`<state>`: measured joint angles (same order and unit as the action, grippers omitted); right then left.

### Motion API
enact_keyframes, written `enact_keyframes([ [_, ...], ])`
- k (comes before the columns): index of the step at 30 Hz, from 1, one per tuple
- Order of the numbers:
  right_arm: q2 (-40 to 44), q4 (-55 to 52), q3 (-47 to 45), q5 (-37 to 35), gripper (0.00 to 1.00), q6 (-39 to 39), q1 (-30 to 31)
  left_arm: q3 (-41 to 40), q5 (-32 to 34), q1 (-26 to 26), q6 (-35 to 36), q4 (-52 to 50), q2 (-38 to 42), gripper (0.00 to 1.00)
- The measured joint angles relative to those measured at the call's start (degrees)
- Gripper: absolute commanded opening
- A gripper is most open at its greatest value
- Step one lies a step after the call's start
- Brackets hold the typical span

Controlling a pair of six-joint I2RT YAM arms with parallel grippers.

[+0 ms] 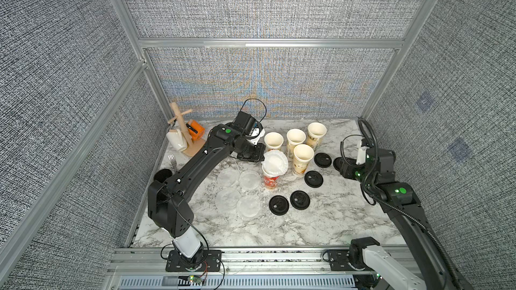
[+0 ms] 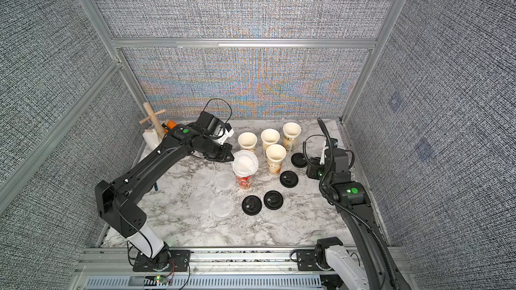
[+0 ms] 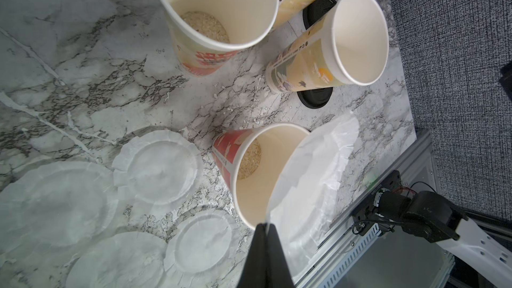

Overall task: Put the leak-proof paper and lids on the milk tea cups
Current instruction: Place the leak-proof paper at the cup.

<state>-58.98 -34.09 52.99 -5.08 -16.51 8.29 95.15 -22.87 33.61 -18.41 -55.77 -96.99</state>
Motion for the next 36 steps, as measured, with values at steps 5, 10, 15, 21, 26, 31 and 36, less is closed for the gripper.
enact_keyframes([
  [5, -0.7, 0.0, -0.2, 0.6, 0.58, 0.4, -0.1, -0.2, 0.7, 0.0, 0.3, -0.1, -1.8, 0.00],
  [10, -1.1, 0.0, -0.2, 0.8, 0.58, 0.6, -0.2, -0.2, 2.1, 0.0, 0.7, -0.7, -2.9, 0.00],
  [15, -1.1, 0.0, -0.2, 0.9, 0.58, 0.6, -0.2, 0.3, 3.5, 0.0, 1.3, -1.6, -3.4, 0.00],
  [21, -1.2, 0.0, -0.2, 0.9, 0.58, 0.6, -0.2, 1.1, 3.9, 0.0, 1.9, -2.8, -3.4, 0.00],
  [26, -1.2, 0.0, -0.2, 1.0, 0.58, 0.6, -0.3, 1.2, 3.8, 0.0, 2.3, -3.1, -4.2, 0.00],
  [31, -1.2, 0.0, -0.2, 1.0, 0.59, 0.6, -0.3, 1.3, 3.8, 0.0, 2.6, -3.5, -4.8, 0.06],
  [36, -1.1, 0.0, -0.2, 1.0, 0.59, 0.6, -0.3, 1.7, 3.8, 0.0, 3.0, -4.2, -4.8, 0.21],
])
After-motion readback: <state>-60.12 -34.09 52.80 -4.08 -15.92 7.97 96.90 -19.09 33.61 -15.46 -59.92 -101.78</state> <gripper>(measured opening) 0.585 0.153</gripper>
